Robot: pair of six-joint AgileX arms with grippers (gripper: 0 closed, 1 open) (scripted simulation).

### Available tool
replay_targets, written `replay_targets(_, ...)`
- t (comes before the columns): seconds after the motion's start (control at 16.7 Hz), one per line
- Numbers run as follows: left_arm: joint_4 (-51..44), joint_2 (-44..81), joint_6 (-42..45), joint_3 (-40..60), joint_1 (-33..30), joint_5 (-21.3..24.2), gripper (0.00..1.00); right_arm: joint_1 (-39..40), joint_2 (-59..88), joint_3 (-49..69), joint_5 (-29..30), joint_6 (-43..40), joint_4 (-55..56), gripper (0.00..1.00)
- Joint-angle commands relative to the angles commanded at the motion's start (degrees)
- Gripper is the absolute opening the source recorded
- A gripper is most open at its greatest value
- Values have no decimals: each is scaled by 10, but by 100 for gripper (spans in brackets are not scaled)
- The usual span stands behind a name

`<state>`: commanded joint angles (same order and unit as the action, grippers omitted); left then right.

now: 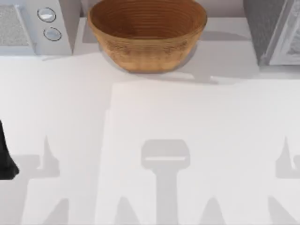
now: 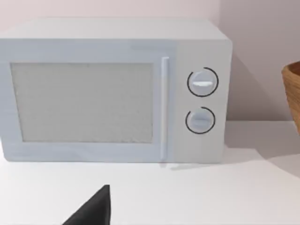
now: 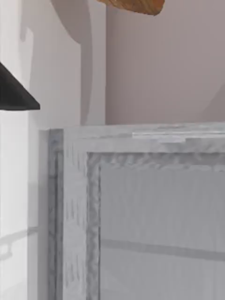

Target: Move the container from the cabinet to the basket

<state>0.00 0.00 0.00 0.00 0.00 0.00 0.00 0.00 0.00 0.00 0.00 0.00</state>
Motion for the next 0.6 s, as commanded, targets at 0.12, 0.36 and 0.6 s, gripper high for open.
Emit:
replay_targets(0.12, 0, 0, 0, 0, 0, 0, 100, 0, 0, 0, 0, 0, 0, 100)
replay_targets(0.36, 0, 0, 0, 0, 0, 0, 100, 9, 49, 61, 6, 1, -12, 100)
replay_targets(0.6, 0, 0, 0, 0, 0, 0, 100, 27, 168, 210, 23, 2, -48, 100)
